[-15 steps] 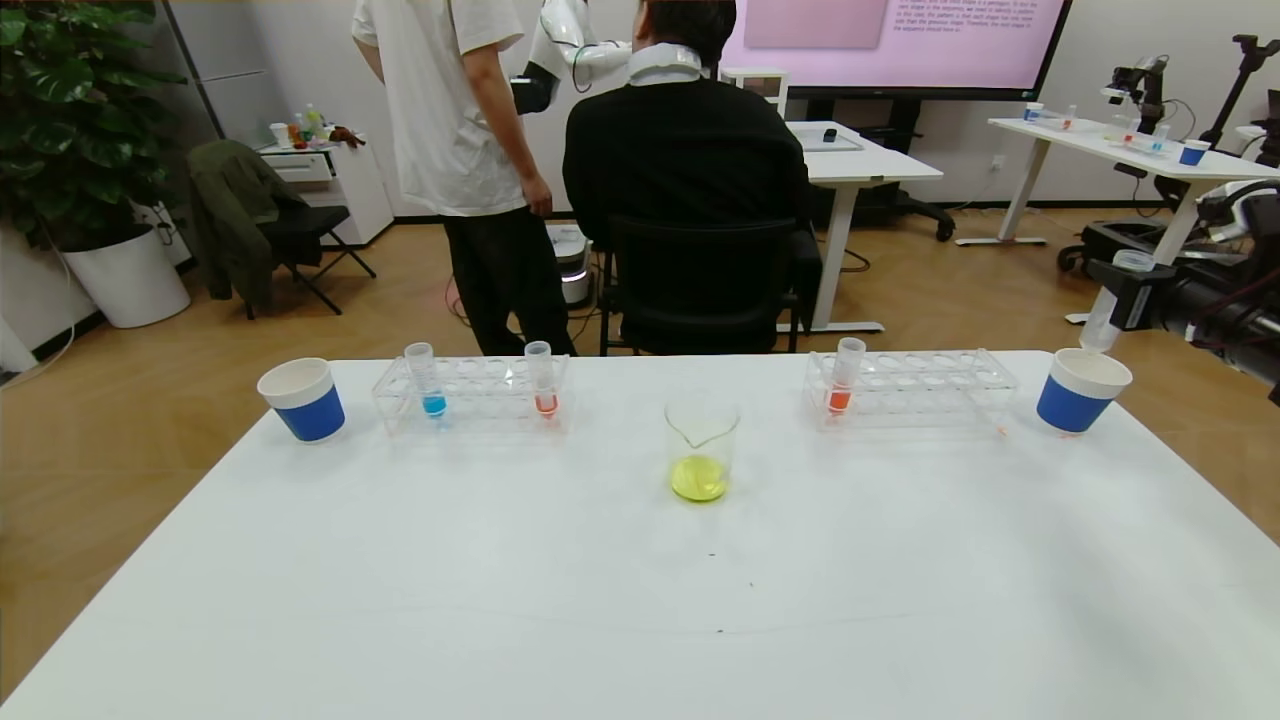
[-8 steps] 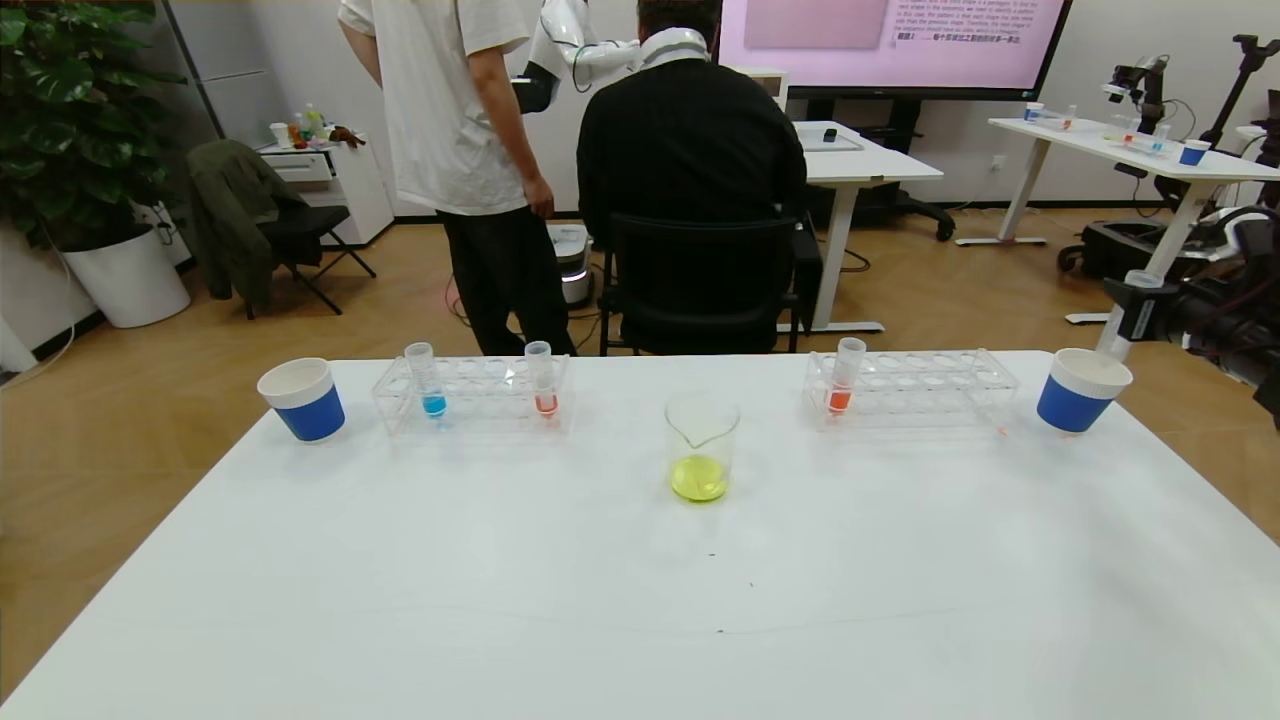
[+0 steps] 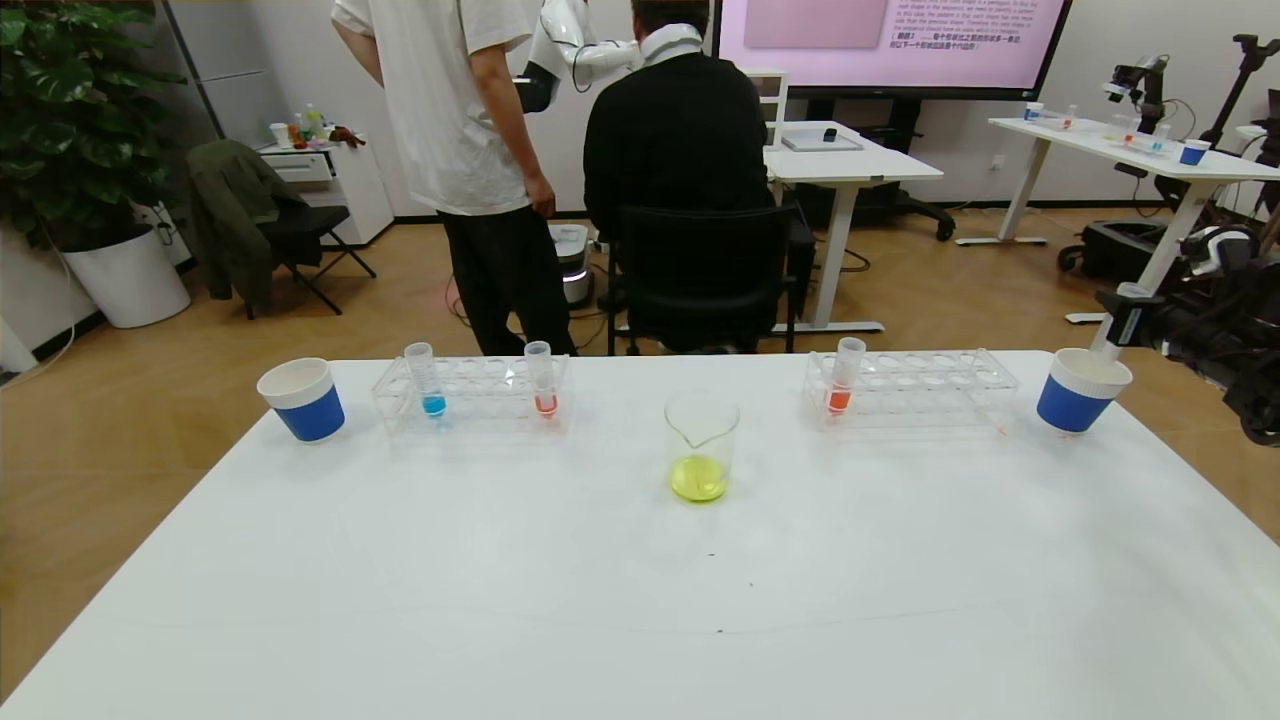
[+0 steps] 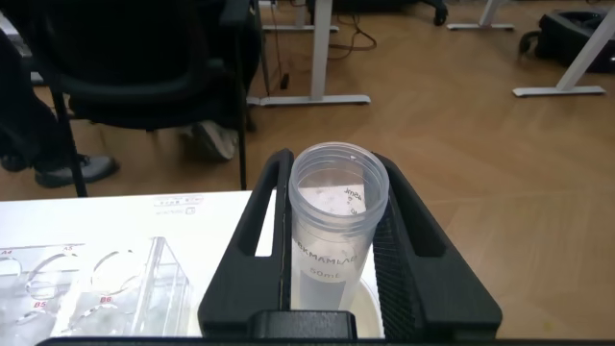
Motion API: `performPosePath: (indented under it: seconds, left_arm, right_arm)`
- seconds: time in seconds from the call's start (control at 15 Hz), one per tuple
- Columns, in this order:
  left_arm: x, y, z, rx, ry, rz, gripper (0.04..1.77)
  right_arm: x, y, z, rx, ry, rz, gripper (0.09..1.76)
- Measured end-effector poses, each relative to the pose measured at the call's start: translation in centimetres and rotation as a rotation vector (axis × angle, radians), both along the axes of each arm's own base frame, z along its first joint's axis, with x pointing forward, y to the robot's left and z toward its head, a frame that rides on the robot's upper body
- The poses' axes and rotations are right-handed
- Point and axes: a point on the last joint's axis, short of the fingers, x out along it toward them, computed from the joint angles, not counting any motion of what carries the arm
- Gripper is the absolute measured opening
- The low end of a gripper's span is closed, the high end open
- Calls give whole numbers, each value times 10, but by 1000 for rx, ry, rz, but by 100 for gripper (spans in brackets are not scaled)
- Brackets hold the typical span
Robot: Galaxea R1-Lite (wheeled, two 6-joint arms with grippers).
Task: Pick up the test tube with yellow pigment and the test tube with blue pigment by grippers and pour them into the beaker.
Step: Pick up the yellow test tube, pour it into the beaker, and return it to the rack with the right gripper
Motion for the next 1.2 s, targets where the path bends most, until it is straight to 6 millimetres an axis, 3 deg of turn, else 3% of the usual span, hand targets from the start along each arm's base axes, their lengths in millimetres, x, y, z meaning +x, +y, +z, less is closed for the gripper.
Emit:
performPosePath:
  seconds: [0.4, 0.47, 0.6, 0.67, 0.73, 1.0, 1.2]
  left_arm:
    - [0, 0, 0, 0, 0, 0, 175]
    - [0, 0, 0, 0, 0, 0, 175]
    - [0, 0, 0, 0, 0, 0, 175]
    - [0, 0, 0, 0, 0, 0, 175]
    - [0, 0, 0, 0, 0, 0, 175]
    - [0, 0, 0, 0, 0, 0, 175]
    - [0, 0, 0, 0, 0, 0, 175]
  right_arm:
    - [5, -3, -28, 11, 24, 1, 52]
    - [4, -4, -31, 12, 26, 0, 66]
    - [3, -5, -37, 20, 39, -1, 136]
    - [3, -5, -38, 21, 41, -1, 162]
    - [3, -6, -38, 21, 42, -2, 174]
    - [2, -4, -34, 20, 36, 1, 174]
    - [7, 12, -14, 55, -2, 34, 174]
